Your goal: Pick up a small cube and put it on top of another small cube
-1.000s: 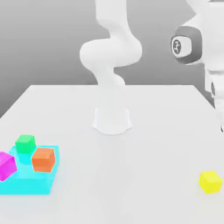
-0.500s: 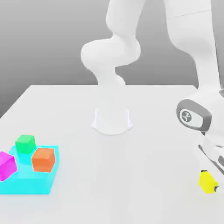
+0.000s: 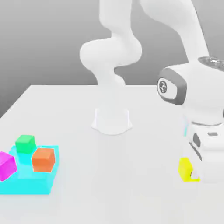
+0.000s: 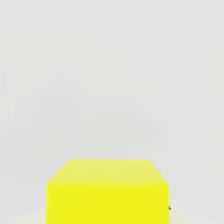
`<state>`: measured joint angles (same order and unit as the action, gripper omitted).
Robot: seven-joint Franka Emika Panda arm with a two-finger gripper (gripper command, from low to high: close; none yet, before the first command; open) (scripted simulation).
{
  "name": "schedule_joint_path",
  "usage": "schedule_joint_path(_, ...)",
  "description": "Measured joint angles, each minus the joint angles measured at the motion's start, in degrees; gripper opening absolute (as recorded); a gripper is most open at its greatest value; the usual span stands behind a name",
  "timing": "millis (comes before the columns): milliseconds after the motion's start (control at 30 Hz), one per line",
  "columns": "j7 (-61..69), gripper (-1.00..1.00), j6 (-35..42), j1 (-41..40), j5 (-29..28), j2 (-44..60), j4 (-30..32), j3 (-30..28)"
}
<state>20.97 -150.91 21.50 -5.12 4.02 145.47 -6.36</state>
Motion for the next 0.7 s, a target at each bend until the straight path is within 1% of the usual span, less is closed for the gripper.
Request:
schedule_joint_path(133,4.2,-1.00,4.0,-13.0,-2.7,-7.1,2.4,-6.2)
schedule_joint_path(233,7.3,-1.00,6.5,-18.5,-4.4,-11.7,4.2,-10.5)
schedule_joint_path(500,14.7,-1.00,11.1,-35.1,-9.5,-21.0,9.3,-25.2)
schedule_joint_path(567,16.8,-1.00,9.6,-36.1,-8.4,-19.8,10.3,-27.5)
schedule_joint_path(700,20.6,-1.00,3.1,-34.6,-3.7,-13.7,11.5,-29.6)
